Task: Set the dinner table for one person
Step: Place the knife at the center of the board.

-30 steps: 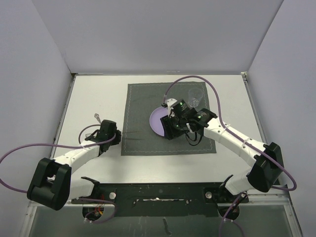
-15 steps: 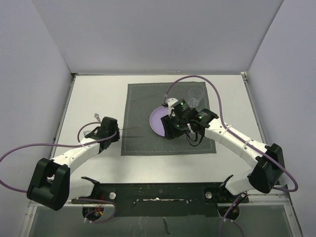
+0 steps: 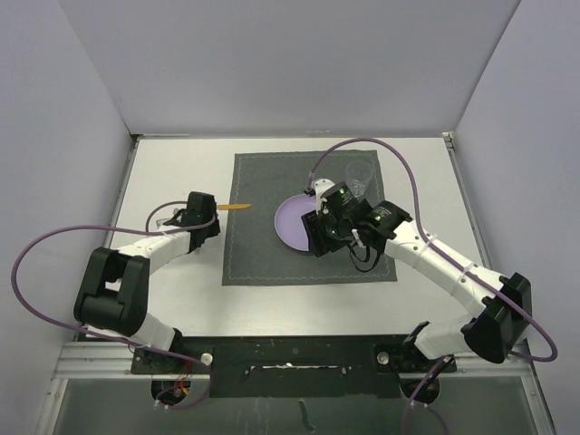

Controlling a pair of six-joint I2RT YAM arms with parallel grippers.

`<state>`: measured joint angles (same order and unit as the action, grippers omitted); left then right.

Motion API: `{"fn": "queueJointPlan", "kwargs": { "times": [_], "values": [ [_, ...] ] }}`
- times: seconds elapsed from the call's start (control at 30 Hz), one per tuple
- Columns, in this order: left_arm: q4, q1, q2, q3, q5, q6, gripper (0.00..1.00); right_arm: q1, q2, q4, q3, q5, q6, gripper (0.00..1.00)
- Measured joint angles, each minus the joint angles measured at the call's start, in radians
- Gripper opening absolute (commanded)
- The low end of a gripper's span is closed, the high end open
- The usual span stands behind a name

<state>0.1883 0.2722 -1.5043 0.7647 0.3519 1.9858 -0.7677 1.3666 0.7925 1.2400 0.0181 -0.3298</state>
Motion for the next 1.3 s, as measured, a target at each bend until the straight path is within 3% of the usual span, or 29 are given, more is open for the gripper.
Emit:
{"fn": "queueJointPlan", "kwargs": {
  "times": [0.27, 0.4, 0.47, 0.6, 0.8, 0.9, 1.07, 1.17, 1.3],
  "values": [
    [-0.062, -0.021, -0.048, 0.061, -0.025, -0.034, 0.18, 0.0, -0.032, 0.029, -0.006, -0.016, -0.005, 0.49],
    [-0.066, -0.076, -0.042, 0.093, -0.029, -0.155, 0.19, 0.0, -0.027, 0.019, -0.006, -0.006, -0.012, 0.49],
    [-0.059, -0.124, -0.035, 0.127, -0.038, -0.288, 0.24, -0.003, -0.01, 0.011, -0.005, 0.002, -0.013, 0.48],
    [-0.051, -0.238, -0.039, 0.282, -0.123, -0.641, 0.62, -0.027, 0.045, 0.004, 0.002, 0.008, -0.015, 0.49],
    [0.05, -0.378, -0.243, 0.733, -0.421, -1.15, 0.66, -0.056, 0.06, 0.003, 0.018, 0.016, -0.015, 0.49],
    [0.241, -0.375, -0.377, 0.937, -0.496, -1.378, 0.67, -0.061, 0.063, 0.01, 0.039, 0.018, -0.014, 0.49],
    [0.593, -0.285, -0.504, 1.13, -0.485, -1.708, 0.66, -0.064, 0.071, 0.025, 0.069, 0.018, 0.006, 0.48],
    [0.723, -0.201, -0.506, 1.162, -0.425, -1.867, 0.63, -0.064, 0.071, 0.04, 0.069, 0.018, 0.013, 0.48],
    [0.749, -0.098, -0.486, 1.114, -0.314, -2.071, 0.65, -0.064, 0.071, 0.045, 0.058, 0.018, 0.018, 0.48]
  ]
}}
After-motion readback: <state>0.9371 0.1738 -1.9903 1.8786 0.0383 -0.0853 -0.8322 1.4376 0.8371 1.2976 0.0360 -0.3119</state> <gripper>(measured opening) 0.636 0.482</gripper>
